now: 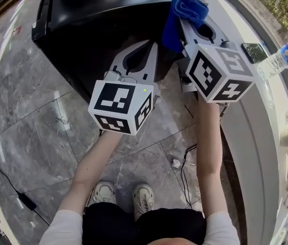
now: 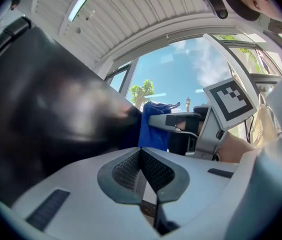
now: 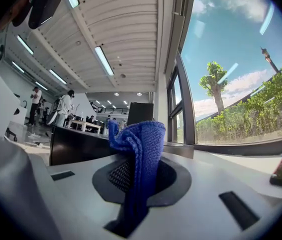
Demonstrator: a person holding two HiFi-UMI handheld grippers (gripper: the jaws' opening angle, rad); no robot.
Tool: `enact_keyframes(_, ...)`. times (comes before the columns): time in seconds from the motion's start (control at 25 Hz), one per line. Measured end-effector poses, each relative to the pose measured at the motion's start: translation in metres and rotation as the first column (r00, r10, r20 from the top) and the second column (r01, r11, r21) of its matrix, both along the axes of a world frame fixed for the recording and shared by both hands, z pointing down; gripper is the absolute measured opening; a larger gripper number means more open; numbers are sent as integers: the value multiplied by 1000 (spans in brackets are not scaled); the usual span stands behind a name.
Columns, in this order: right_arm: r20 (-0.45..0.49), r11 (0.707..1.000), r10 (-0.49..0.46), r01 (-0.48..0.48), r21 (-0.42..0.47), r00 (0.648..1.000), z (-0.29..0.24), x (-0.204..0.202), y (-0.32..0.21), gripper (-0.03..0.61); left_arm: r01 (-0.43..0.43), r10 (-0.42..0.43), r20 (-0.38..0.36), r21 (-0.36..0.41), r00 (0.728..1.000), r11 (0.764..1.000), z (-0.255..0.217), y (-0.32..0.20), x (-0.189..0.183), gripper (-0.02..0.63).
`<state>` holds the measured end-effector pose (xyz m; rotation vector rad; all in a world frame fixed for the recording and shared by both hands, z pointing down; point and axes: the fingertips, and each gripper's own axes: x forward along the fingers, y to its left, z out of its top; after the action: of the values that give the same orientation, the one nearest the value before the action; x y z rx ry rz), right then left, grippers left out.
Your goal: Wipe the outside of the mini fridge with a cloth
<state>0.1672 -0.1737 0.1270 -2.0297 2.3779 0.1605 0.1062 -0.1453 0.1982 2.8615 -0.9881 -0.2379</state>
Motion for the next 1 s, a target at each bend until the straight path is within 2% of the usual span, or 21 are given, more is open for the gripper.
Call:
enact_keyframes(0.16,12,999,42,-42,2,999,3,27,-4,52,-46,46,3,18,999,999,-5,2,30,5)
enact_keyframes(0.28,37,997,78,-78,6,996,5,47,-7,52,-60,60,-10,12,998,998,-5,1,39,5)
enact_keyframes(0.6,26,983,183,-183,13,983,6,87,-9,52,-51,51,-2,-17,999,999,12,-5,41,5)
enact_keyframes(1.0,22,977,213,-213,20,977,7,95,-9,52,-34,34,-2,-17,999,999,13,-8,37,4)
